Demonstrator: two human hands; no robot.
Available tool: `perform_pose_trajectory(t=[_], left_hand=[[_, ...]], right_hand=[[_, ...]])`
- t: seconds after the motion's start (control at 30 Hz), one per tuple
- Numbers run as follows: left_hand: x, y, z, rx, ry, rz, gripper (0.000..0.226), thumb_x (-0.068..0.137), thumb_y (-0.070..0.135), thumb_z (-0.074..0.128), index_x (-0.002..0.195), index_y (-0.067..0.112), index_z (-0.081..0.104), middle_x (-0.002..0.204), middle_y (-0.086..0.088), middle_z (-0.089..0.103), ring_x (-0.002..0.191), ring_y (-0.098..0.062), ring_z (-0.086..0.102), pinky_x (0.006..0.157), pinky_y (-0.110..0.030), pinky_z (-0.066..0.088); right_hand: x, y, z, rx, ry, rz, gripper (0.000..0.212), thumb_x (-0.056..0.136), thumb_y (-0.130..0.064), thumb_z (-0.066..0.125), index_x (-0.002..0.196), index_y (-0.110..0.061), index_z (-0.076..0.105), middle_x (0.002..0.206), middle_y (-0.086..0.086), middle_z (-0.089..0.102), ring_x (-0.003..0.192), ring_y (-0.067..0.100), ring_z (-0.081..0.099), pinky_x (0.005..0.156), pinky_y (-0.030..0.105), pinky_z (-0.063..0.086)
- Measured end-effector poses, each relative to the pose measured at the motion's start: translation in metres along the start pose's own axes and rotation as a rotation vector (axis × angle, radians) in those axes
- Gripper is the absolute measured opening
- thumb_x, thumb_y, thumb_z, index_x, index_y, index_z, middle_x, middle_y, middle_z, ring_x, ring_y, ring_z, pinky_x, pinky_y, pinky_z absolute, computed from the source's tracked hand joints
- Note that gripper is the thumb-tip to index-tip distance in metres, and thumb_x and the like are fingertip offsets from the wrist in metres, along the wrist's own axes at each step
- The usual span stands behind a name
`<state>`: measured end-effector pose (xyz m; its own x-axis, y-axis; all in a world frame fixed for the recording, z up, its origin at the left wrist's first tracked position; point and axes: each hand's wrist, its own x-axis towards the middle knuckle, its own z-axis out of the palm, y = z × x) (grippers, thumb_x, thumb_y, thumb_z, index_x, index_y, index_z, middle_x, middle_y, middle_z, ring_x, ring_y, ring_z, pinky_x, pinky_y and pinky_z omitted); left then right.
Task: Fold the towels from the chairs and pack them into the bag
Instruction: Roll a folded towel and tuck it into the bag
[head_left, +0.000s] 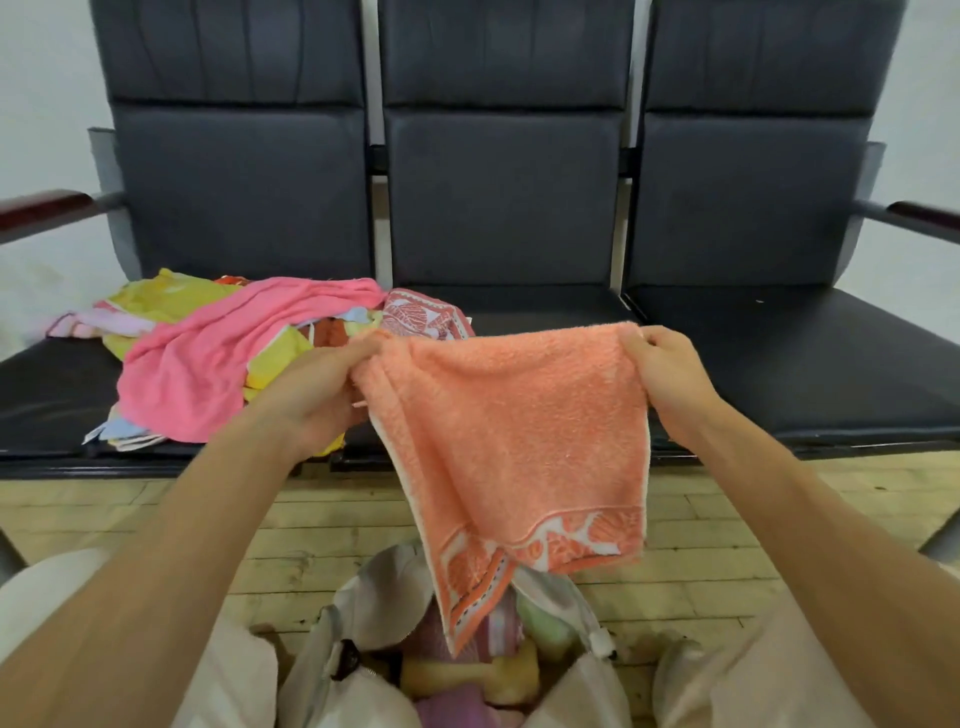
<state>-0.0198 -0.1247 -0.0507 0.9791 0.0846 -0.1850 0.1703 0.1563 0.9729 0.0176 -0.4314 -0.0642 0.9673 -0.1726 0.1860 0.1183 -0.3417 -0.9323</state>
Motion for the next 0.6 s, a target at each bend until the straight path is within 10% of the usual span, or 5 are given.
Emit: perform_pose_trajectory(t=[0.37, 0.6], left_hand=[[-0.006, 0.007, -0.002, -0.263, -0.171, -0.002, 0.020, 0.094, 0.003, 0.046, 0.107, 0.005, 0.061, 0.083, -0.005, 0.071, 0.070, -0.014, 0.069, 0.059, -0.024, 0.056], [-0.004, -0.004, -0.012, 0.938, 0.211, 0.454, 0.017, 0.098, 0.008, 0.049, 0.093, 0.002, 0.064, 0.086, -0.009, 0.061, 0.081, -0.025, 0.056, 0.065, -0.032, 0.036]], right_hand=[[-0.003, -0.008, -0.023, 0.564, 0.135, 0.188, 0.021, 0.097, -0.007, 0.054, 0.116, -0.016, 0.056, 0.106, 0.003, 0.060, 0.091, 0.017, 0.062, 0.080, 0.034, 0.055], [-0.006, -0.007, -0.028, 0.109, 0.163, -0.021, 0.024, 0.096, -0.011, 0.053, 0.091, -0.025, 0.072, 0.104, -0.001, 0.068, 0.106, 0.019, 0.062, 0.083, 0.033, 0.051]])
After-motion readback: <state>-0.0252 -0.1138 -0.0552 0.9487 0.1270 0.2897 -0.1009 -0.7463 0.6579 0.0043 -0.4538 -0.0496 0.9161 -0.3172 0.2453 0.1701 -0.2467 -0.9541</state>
